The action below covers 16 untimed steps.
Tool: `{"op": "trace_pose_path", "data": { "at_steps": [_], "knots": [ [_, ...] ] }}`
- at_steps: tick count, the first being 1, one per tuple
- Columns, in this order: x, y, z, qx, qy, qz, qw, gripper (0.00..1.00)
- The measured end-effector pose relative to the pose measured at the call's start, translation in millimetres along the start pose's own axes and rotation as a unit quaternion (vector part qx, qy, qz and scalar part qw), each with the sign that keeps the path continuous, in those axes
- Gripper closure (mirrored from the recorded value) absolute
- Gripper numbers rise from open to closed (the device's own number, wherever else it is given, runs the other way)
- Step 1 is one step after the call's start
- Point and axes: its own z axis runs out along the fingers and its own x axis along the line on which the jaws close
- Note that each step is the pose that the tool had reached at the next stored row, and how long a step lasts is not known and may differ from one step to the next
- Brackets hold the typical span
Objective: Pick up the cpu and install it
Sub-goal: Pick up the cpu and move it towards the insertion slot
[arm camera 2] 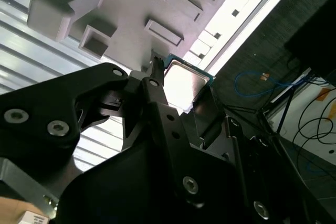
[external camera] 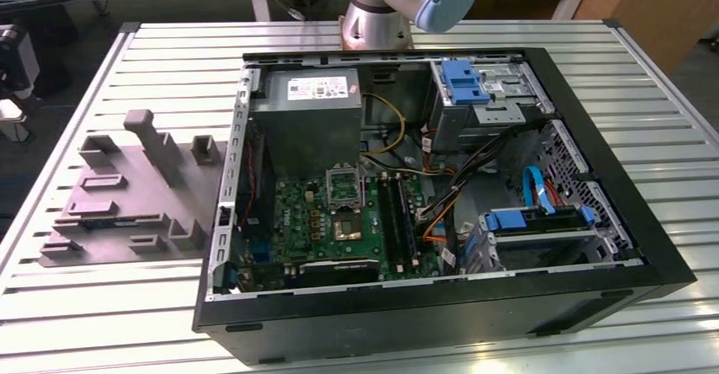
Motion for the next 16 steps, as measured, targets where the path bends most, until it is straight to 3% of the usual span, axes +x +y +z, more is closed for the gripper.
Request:
{"op": "trace_pose_path", "data": {
  "at_steps": [8,16],
  "knots": [
    [0.3,1.0,-14.1,0.0,0.0,0.0,1.0,0.53],
    [0.7,2.8,-39.2,0.0,0.0,0.0,1.0,0.53]
  ]
}}
